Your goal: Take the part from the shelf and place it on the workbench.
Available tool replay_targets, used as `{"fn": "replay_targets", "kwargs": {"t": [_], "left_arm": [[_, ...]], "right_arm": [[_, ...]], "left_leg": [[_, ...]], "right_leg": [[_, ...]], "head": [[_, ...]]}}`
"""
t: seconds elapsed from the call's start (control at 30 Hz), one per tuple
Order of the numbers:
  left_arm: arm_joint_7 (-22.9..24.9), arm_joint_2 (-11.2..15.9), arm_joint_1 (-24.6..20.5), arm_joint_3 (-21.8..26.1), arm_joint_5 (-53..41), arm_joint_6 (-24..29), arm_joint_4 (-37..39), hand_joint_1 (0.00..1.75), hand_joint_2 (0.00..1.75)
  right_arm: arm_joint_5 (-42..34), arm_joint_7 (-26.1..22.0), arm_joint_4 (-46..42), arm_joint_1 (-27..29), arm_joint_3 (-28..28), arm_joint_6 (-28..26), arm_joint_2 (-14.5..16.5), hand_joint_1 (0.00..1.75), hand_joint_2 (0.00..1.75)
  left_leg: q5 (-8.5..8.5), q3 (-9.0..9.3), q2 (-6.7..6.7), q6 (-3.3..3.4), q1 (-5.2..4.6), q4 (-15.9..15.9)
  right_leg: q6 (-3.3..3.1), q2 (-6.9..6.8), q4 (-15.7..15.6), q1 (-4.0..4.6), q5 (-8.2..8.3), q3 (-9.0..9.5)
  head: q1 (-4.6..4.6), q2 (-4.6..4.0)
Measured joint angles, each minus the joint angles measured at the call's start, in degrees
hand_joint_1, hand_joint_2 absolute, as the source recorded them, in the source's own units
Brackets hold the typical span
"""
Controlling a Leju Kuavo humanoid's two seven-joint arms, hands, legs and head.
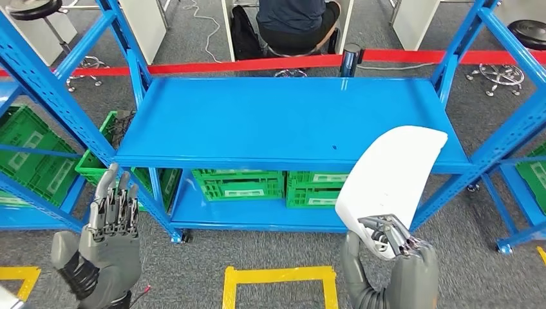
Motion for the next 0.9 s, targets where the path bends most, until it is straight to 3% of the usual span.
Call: {"fn": "replay_targets", "kwargs": {"t": [0.07,0.13,0.2,0.27,0.33,0.4,0.43,0.47,0.5,0.53,0.6,0.67,0.7,0.77,0.8,0.9], "left_arm": [[0.0,0.0,-0.1,0.0,0.1,-0.1,0.0,0.00,0.00],[0.0,0.0,-0.2,0.0,0.2,-0.1,-0.1,0.00,0.00],[0.0,0.0,-0.2,0.0,0.1,-0.2,-0.2,0.00,0.00],[0.0,0.0,-0.2,-0.1,0.1,-0.2,-0.2,0.00,0.00],[0.2,0.0,-0.3,-0.1,-0.1,-0.2,-0.2,0.00,0.00],[0.3,0.0,-0.3,-0.2,-0.3,-0.2,-0.2,0.00,0.00],[0.4,0.0,-0.3,-0.2,-0.5,-0.2,-0.2,0.00,0.00],[0.5,0.0,-0.3,-0.3,-0.6,-0.1,-0.2,0.00,0.00],[0.6,0.0,-0.4,-0.3,-0.8,-0.1,-0.2,0.00,0.00],[0.7,0.0,-0.4,-0.3,-0.8,0.0,-0.2,0.00,0.00],[0.9,0.0,-0.5,-0.4,-1.0,0.2,-0.2,0.00,0.00],[1.1,0.0,-0.6,-0.6,-1.2,0.5,-0.4,0.00,0.00],[1.2,0.0,-0.7,-0.6,-1.3,0.6,-0.4,0.00,0.00],[1.3,0.0,-0.7,-0.6,-1.5,0.7,-0.5,0.00,0.00],[1.3,0.0,-0.7,-0.6,-1.6,0.7,-0.5,0.00,0.00],[1.3,0.0,-0.8,-0.7,-1.7,0.7,-0.5,0.00,0.00]], "right_arm": [[0.0,0.0,0.0,0.0,0.0,0.0,0.0,1.75,1.75],[0.0,0.0,0.0,0.0,0.0,0.0,0.0,1.75,1.75],[-0.2,0.0,0.0,-0.1,0.0,0.0,-0.1,1.75,1.75],[-0.4,0.0,0.0,0.0,0.0,0.0,-0.2,1.75,1.75],[-0.8,0.1,0.0,0.0,0.0,0.0,-0.3,1.75,1.75],[-1.2,0.1,0.0,0.0,0.0,-0.1,-0.5,1.75,1.75],[-1.5,0.1,0.0,0.0,0.0,-0.1,-0.6,1.75,1.75],[-1.8,0.1,0.0,0.0,0.0,-0.1,-0.7,1.75,1.75],[-2.1,0.0,0.0,0.0,0.0,-0.1,-0.8,1.75,1.75],[-2.3,0.0,0.0,0.0,0.0,-0.1,-0.9,1.75,1.75],[-2.9,-0.3,0.0,0.0,0.0,-0.1,-1.0,1.75,1.75],[-3.5,-0.8,0.0,0.0,0.0,-0.1,-1.0,1.75,1.75],[-3.7,-1.1,0.0,0.1,-0.1,-0.1,-1.0,1.75,1.75],[-4.0,-1.5,0.0,0.2,-0.1,-0.1,-0.9,1.75,1.75],[-4.0,-1.6,0.0,0.3,-0.1,-0.1,-0.9,1.75,1.75],[-4.1,-1.9,0.0,0.5,-0.1,0.0,-0.9,1.75,1.75]], "left_leg": [[2.46,5.45,0.00,1.02,-0.29,-6.3],[1.66,10.96,0.02,1.88,-0.76,-14.2],[0.86,12.60,0.03,2.35,-1.20,-17.9],[1.93,12.00,0.21,2.88,-1.03,-19.0],[3.50,11.13,0.47,3.48,-0.65,-19.7],[4.81,9.51,0.52,3.72,-0.66,-19.4],[5.45,8.57,0.53,3.60,-0.64,-19.1],[6.03,7.29,0.54,3.45,-0.58,-18.7],[6.57,5.95,0.55,3.23,-0.47,-18.1],[7.02,4.61,0.55,2.93,-0.32,-17.4],[7.65,2.23,0.55,2.22,-0.19,-15.8],[8.48,0.64,0.50,1.45,-0.34,-14.6],[9.00,0.15,0.47,1.11,-0.38,-14.4],[9.13,-0.64,0.34,0.54,-0.24,-13.9],[7.78,-1.20,0.29,0.31,-0.15,-12.9],[-0.22,-3.56,0.24,-0.15,-0.04,-3.9]], "right_leg": [[0.19,0.05,0.1,0.13,1.32,-1.56],[0.68,0.04,0.1,0.09,2.46,-2.32],[1.39,-0.04,-0.3,-0.16,3.69,-2.72],[2.06,0.07,-0.2,-0.27,3.66,-3.38],[2.66,0.27,3.0,-0.30,-0.52,-4.71],[3.20,0.34,9.7,-0.46,-6.15,-5.98],[3.46,0.33,12.8,-0.57,-7.41,-6.16],[3.75,0.33,14.8,-0.73,-7.24,-5.85],[4.06,0.33,15.0,-0.93,-5.90,-4.85],[4.40,0.32,13.4,-1.18,-4.07,-3.08],[4.99,0.44,6.8,-1.46,-3.23,1.62],[4.50,0.69,1.8,-1.34,-5.14,4.56],[3.90,0.81,1.1,-1.17,-5.51,4.93],[2.73,0.70,1.2,-1.18,-5.12,3.84],[2.13,0.59,1.2,-1.19,-4.68,3.34],[0.82,0.41,1.2,-0.86,-2.83,1.50]], "head": [[-0.36,-0.01],[-0.37,-0.01],[-0.46,-0.01],[-0.69,0.00],[-0.28,0.01],[0.38,0.00],[0.59,-0.01],[0.77,-0.01],[0.92,-0.01],[1.07,-0.01],[1.60,-0.01],[2.07,-0.01],[2.11,0.00],[1.89,0.01],[1.68,0.00],[0.58,0.00]]}}
